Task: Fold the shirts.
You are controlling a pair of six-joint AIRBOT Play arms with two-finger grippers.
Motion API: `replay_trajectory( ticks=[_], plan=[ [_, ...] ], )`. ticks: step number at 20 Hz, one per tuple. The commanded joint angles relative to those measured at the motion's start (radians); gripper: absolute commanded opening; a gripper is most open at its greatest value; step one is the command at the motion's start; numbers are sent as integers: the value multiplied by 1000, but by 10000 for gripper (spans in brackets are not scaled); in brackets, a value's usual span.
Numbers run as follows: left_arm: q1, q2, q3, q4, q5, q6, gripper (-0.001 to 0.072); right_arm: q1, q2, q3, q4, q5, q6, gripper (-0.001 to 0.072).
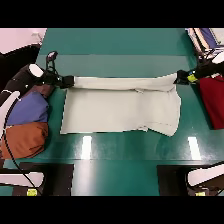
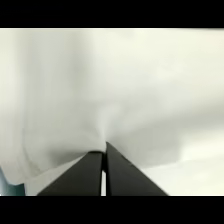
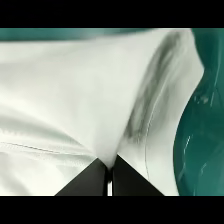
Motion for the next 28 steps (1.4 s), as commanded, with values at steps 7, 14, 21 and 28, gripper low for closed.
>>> replay_trajectory(
  ticks=[7, 14, 21, 28],
  plan=[
    [23, 80, -18, 80, -263, -74, 537, -35, 194, -154, -3, 87, 17, 391],
    [24, 391, -380, 228, -380, -119, 537, -181, 474, -385, 6, 195, 17, 390],
    [24, 442, -605, 165, -363, -163, 537, -218, 550, -560, 136, 202, -13, 391],
    [24, 442, -616, 148, -317, -164, 30, -220, 550, -560, 111, 225, -14, 391]
  ],
)
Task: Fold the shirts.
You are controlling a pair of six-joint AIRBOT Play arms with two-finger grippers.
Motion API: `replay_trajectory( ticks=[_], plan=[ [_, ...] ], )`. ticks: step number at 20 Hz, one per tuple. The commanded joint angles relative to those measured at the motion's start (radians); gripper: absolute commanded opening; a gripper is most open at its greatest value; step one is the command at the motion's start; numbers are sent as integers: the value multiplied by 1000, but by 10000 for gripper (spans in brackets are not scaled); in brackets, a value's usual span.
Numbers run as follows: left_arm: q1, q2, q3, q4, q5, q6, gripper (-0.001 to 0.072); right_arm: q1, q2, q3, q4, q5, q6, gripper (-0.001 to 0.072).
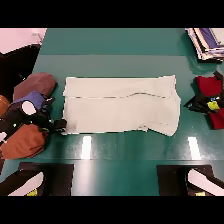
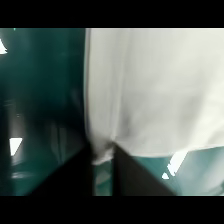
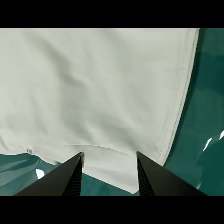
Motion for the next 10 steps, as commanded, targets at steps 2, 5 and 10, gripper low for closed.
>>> replay_trajectory(
  ticks=[2, 5, 10],
  plan=[
    [0, 3, 14, -1, 26, -4, 21, -2, 3, -12, -82, 52, 0, 391],
    [0, 3, 94, -2, 13, -2, 21, -15, 3, -124, -118, 77, 0, 562],
    [0, 3, 158, -6, 20, -2, 21, 15, 2, -370, -12, 19, 0, 555]
  ],
)
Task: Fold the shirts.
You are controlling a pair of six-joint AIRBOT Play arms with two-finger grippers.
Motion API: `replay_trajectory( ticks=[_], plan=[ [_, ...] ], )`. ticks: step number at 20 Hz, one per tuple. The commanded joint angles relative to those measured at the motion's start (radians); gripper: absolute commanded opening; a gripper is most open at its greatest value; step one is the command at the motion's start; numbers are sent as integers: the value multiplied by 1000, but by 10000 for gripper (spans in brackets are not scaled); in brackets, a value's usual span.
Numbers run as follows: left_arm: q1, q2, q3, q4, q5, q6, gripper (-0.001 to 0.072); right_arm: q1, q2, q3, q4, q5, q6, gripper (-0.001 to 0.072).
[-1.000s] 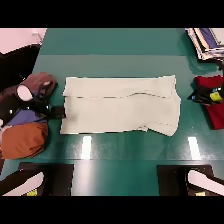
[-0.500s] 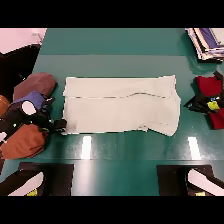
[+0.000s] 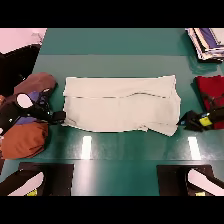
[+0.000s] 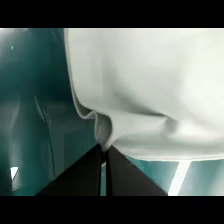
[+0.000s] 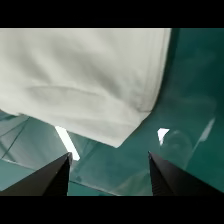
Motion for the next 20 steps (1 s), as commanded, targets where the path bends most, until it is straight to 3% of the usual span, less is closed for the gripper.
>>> replay_trajectory(
  ticks=[1, 3, 4, 6, 7, 8, 9, 12, 17, 20],
  plan=[
    [0, 0, 31, -4, 0, 0, 21, 39, 0, -150, 45, -61, 2, 555],
    [0, 0, 32, -4, 1, 0, 21, 83, 0, -190, 47, -124, 9, 527],
    [0, 0, 32, -4, 3, 0, 22, 108, 0, -196, 47, -155, 9, 432],
    [0, 0, 32, -3, 1, 0, 22, 155, 0, -182, 46, -204, 9, 396],
    [0, 0, 32, -3, -2, 1, 22, 173, 0, -166, 44, -216, 9, 278],
    [0, 0, 32, -3, -6, 1, 21, 187, 0, -146, 43, -219, 9, 213],
    [0, 1, 32, -2, -13, 10, 22, 196, 0, -128, 43, -218, 9, 207],
    [0, 1, 32, -1, -35, 32, 21, 206, 0, -94, 42, -212, 9, 15],
    [0, 171, 32, 66, -88, 22, 20, 204, 121, -35, -64, -76, 9, 14],
    [0, 336, 31, 65, -287, 23, 21, 202, 294, -18, -131, 114, 9, 13]
  ],
)
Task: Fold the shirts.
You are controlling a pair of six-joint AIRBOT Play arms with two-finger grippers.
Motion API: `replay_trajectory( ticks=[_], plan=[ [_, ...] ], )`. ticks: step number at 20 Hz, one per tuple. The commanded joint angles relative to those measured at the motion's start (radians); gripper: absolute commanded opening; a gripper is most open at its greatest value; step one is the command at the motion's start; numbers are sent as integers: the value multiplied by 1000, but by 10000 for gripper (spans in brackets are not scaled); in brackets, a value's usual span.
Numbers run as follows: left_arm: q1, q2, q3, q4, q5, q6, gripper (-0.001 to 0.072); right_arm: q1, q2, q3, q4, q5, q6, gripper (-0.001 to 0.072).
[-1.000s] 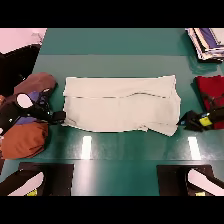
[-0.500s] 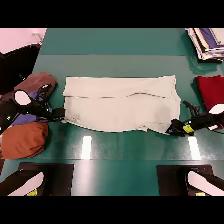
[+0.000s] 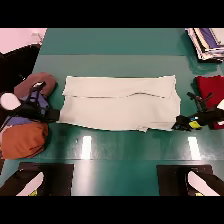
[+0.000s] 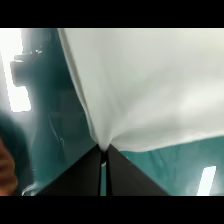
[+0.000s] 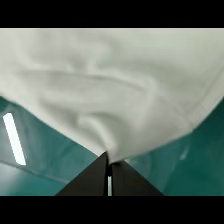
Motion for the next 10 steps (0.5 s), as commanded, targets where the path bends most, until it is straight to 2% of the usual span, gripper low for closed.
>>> replay_trajectory(
  ticks=[1, 3, 5, 7, 10],
  plan=[
    [0, 180, 0, 7, -229, -5, 20, 0, 188, 20, -90, 211, 3, 14],
    [0, 267, 3, -3, -311, -51, 21, 0, 324, 21, -124, 270, 42, 13],
    [0, 302, 30, -19, -312, -54, 20, 0, 415, 35, -147, 286, 68, 12],
    [0, 289, 60, -17, -237, -53, 20, 2, 403, 95, -140, 287, 68, 12],
    [0, 228, 60, 0, -56, -50, 21, 6, 248, 218, -140, 211, 45, 12]
  ],
)
